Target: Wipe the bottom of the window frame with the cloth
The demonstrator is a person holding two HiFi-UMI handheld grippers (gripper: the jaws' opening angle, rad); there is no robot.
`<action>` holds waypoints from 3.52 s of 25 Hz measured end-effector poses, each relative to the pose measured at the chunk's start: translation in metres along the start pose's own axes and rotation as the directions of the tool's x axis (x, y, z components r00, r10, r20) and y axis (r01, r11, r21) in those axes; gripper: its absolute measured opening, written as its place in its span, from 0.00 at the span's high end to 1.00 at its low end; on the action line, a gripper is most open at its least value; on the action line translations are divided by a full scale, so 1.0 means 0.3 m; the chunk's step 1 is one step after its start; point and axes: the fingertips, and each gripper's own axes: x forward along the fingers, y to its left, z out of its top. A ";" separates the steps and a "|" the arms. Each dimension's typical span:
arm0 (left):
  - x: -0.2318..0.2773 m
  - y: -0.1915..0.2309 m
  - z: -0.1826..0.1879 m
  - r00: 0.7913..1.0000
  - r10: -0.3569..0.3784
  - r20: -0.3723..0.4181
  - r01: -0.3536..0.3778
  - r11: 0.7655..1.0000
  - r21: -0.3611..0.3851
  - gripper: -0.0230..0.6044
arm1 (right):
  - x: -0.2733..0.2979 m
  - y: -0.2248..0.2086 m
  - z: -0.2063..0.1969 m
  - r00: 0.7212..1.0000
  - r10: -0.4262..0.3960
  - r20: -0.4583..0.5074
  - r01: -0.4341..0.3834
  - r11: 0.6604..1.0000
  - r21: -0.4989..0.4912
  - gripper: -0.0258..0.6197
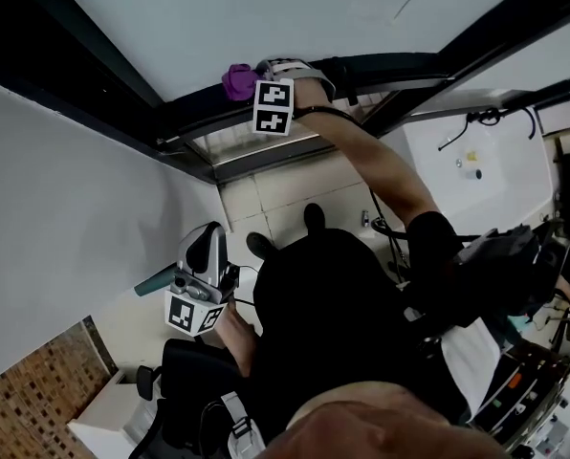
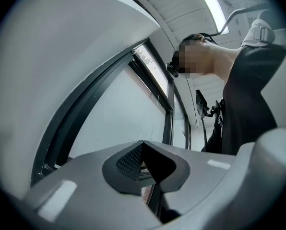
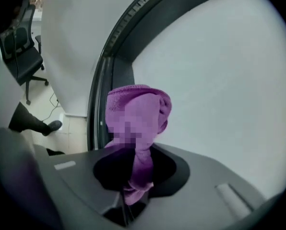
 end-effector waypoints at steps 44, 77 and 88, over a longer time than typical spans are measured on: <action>0.070 -0.029 -0.030 0.998 -0.059 -0.019 0.059 0.998 -0.018 0.96 | -0.013 -0.032 -0.229 0.979 -0.064 -0.192 0.031 0.986 -0.166 0.86; 0.172 -0.042 -0.075 0.988 -0.154 0.003 0.154 0.986 -0.065 0.96 | -0.289 -0.176 -0.359 0.982 0.172 -0.080 -0.182 0.972 -0.147 0.86; 0.198 -0.068 -0.105 0.983 -0.181 -0.011 0.180 0.980 -0.087 0.96 | -0.277 0.101 -0.464 0.948 0.116 -0.295 -0.256 0.830 -0.495 0.86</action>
